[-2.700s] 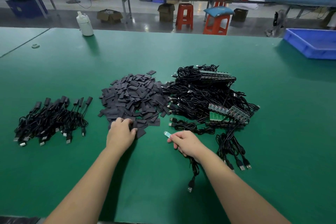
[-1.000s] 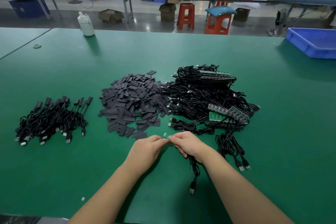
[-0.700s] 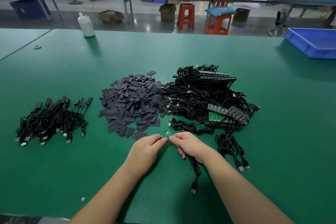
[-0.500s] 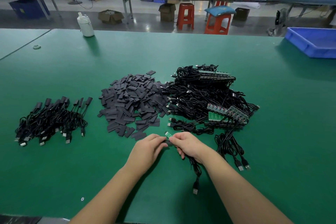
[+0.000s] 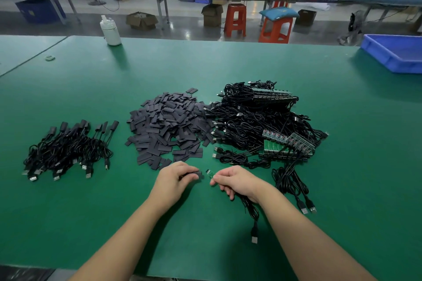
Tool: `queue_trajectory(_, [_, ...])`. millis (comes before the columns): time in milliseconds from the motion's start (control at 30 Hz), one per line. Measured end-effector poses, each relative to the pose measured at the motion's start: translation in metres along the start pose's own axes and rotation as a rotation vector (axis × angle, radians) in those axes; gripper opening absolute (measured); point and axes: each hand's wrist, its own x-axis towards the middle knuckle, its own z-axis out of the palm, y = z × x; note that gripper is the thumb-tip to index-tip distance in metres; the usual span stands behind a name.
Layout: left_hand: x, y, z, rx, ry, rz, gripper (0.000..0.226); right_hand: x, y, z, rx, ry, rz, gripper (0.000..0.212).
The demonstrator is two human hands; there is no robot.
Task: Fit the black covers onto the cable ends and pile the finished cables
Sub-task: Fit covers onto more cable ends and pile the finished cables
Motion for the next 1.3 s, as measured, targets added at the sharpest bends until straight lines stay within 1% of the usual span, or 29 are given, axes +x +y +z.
queue_trajectory(167, [0.002,0.003,0.002,-0.009,0.007,0.018,0.012,0.001,-0.001,-0.002,-0.012,-0.017,0.01,0.02])
queue_trajectory(333, [0.003,0.004,0.004,0.048,-0.047,0.056,0.018,0.001,0.001,-0.003,-0.008,-0.028,-0.001,0.021])
queue_trajectory(533, [0.002,0.007,0.004,0.051,-0.033,0.072,0.018,-0.002,-0.001,-0.003,-0.031,-0.038,0.002,0.021])
queue_trajectory(733, [0.005,0.009,0.0,0.062,-0.069,0.098,0.019,-0.003,-0.004,-0.002,-0.052,-0.046,0.001,0.022])
queue_trajectory(967, [0.013,0.01,-0.006,0.093,-0.175,0.125,0.019,-0.002,-0.001,-0.002,-0.046,-0.051,-0.012,0.023])
queue_trajectory(1300, [0.014,0.012,-0.007,0.075,-0.188,0.121,0.021,0.001,0.005,-0.002,-0.034,-0.037,-0.021,0.024])
